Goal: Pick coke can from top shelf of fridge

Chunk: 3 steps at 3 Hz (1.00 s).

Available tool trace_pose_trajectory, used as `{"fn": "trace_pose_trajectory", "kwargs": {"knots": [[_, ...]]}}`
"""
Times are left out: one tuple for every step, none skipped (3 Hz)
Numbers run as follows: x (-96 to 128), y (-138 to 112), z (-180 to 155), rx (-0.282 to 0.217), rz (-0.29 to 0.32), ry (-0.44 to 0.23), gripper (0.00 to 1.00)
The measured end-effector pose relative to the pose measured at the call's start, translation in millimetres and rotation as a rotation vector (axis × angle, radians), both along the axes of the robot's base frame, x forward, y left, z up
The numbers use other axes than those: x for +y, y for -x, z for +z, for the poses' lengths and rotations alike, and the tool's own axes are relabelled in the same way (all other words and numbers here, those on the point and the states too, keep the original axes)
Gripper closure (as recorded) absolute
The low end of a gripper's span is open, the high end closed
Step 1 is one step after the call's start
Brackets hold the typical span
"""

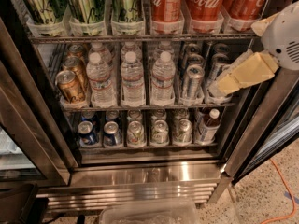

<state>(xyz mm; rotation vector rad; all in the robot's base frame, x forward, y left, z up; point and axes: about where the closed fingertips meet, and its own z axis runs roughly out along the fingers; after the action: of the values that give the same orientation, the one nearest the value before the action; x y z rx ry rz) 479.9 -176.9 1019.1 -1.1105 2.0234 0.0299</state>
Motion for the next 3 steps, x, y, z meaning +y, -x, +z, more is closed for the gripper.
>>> {"fn": "trace_pose_trajectory", "kwargs": {"knots": [[1.7,-5.1,3.7,-0.047,-0.049,-0.059,0.00],[13.8,-15.0,6.2,-0.114,-0.130,-0.191,0.00],[25.1,-19.1,14.6,-0.203,-0.191,-0.287,0.00]]}}
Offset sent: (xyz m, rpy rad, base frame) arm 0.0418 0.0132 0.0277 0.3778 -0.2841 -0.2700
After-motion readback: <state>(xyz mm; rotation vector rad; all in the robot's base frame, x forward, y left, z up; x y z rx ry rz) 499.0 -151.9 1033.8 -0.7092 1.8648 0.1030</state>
